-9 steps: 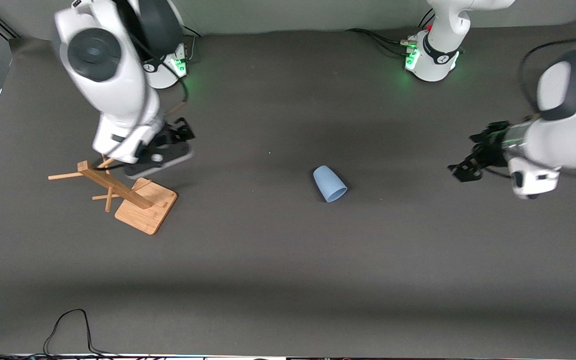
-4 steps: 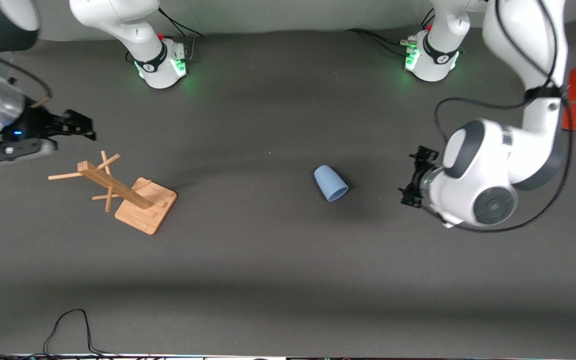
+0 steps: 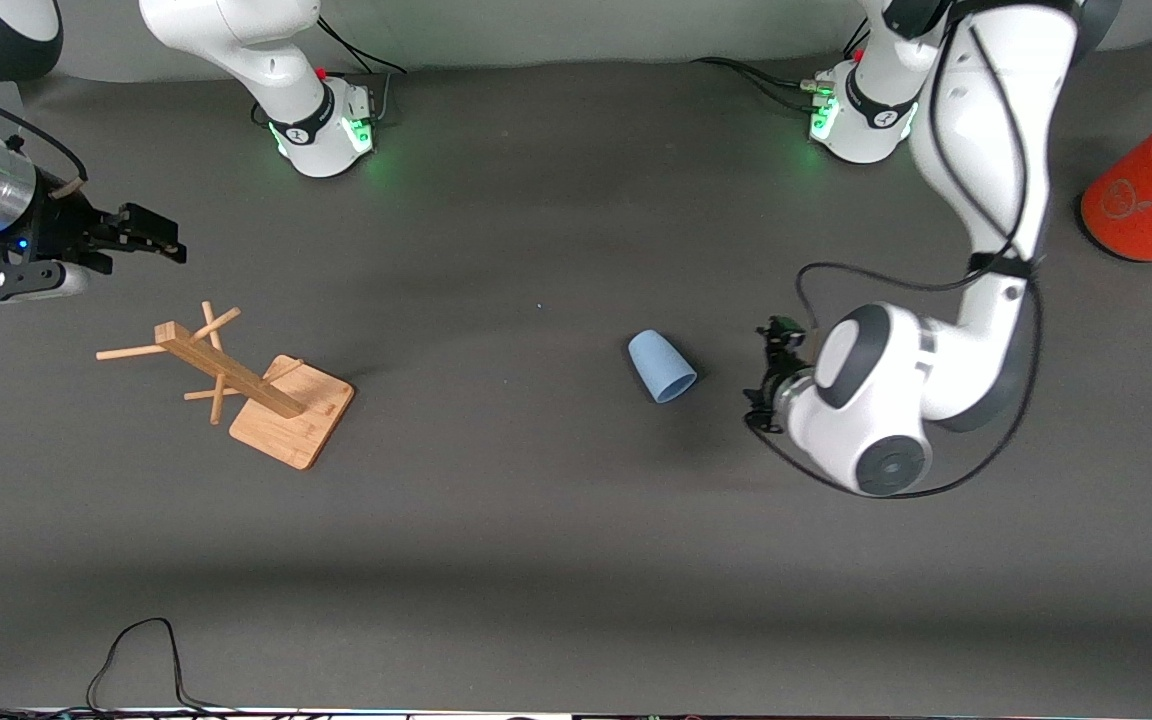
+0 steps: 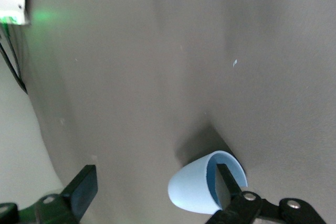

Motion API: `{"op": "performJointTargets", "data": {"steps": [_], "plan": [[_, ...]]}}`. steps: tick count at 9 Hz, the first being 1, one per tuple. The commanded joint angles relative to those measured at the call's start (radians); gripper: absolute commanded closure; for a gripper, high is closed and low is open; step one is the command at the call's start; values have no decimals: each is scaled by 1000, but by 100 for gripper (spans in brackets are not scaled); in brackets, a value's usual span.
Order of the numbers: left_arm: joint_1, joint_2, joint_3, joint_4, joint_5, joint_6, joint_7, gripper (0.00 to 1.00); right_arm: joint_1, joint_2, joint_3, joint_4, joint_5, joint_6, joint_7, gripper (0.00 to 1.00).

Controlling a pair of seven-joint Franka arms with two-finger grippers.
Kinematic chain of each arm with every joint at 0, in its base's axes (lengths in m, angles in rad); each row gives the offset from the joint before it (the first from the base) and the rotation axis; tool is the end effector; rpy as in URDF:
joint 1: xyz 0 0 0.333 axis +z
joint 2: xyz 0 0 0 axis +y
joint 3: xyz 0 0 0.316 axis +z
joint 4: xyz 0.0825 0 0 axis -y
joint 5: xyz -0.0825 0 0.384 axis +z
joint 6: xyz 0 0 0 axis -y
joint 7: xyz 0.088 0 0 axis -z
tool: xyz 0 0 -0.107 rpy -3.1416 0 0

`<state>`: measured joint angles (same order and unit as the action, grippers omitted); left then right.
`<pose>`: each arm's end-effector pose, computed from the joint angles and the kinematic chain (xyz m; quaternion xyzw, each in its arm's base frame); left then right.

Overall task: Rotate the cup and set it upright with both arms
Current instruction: 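Reach the left gripper to the lying cup and grasp its rim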

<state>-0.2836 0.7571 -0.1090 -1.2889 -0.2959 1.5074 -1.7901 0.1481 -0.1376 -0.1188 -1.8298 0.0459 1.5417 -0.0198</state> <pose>0.6218 -0.2759 0.2757 -0.7034 -0.6355 0.2830 0.1459 0.5005 0.0163 0.5734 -0.9963 -0.0246 0.0758 0.0306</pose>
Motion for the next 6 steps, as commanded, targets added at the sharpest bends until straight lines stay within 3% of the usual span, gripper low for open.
{"op": "performJointTargets", "data": {"steps": [1,5,6], "plan": [[-5,76,-44,54,-12,75,-89,0,-4,-28,8,-19,12,-8,50,0],[-66,166,-63,94,-37,117,-163,0,-4,-16,11,-14,14,-2,52,0],[-77,174,-61,94,-66,117,-184,20,-5,-14,8,-14,14,-5,53,0]]}}
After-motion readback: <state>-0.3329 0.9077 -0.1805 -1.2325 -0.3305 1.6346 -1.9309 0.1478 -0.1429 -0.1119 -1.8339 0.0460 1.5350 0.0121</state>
